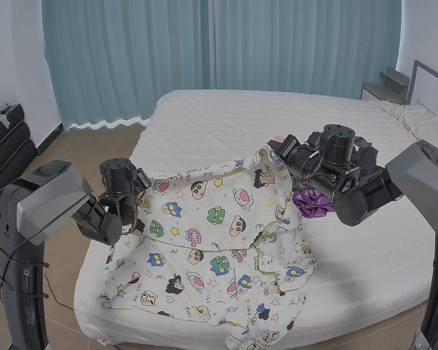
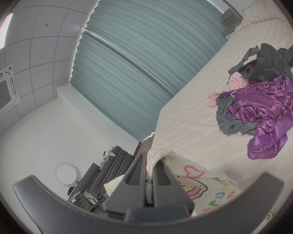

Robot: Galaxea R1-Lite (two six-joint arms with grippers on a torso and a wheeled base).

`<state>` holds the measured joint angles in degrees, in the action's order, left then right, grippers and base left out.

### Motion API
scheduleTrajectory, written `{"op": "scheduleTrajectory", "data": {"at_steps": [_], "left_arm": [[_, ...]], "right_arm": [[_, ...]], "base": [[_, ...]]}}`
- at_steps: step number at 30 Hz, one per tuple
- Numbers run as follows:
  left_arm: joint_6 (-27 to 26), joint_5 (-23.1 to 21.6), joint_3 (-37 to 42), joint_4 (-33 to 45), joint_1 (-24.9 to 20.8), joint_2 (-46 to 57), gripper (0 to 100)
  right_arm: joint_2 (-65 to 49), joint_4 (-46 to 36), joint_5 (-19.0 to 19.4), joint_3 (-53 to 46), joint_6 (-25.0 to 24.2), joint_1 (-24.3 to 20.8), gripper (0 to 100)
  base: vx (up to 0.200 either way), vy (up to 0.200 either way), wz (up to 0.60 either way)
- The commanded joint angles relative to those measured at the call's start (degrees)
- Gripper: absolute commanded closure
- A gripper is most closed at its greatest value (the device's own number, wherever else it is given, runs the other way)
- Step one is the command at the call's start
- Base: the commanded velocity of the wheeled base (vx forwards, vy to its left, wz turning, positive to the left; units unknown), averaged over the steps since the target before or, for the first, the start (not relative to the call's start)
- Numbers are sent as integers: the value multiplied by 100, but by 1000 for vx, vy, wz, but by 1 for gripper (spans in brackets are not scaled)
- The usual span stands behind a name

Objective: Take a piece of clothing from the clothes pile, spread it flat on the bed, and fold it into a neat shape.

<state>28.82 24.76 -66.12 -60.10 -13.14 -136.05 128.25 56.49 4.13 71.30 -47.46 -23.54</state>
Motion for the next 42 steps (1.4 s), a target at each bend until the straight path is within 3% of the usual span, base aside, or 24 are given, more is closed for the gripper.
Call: {"op": "scheduleTrajectory", "data": {"at_steps": [1,6,21,22,26,31,42], "left_arm": [[-17,3,-366,236,22,-467,100],[-17,3,-999,763,13,-818,100],[1,55,-2063,1387,31,-1618,100],[1,55,-2133,1422,49,-1653,0],[10,64,-2353,1571,75,-1697,0],[10,170,-2581,1589,198,-1723,0],[-140,231,-2950,1879,506,-1715,0]], "right_arm": [[403,-42,-18,138,8,-10,100],[737,-288,-202,578,8,25,100],[1634,-1228,-677,1870,0,25,100],[1686,-1255,-677,1922,0,34,0],[1844,-1369,-747,2133,-18,86,0],[2214,-1395,-1319,2731,-35,166,0],[2064,-1676,-1406,2538,-27,315,0]], "base": [[0,0,0],[0,0,0],[0,0,0],[0,0,0],[0,0,0],[0,0,0],[0,0,0]]}}
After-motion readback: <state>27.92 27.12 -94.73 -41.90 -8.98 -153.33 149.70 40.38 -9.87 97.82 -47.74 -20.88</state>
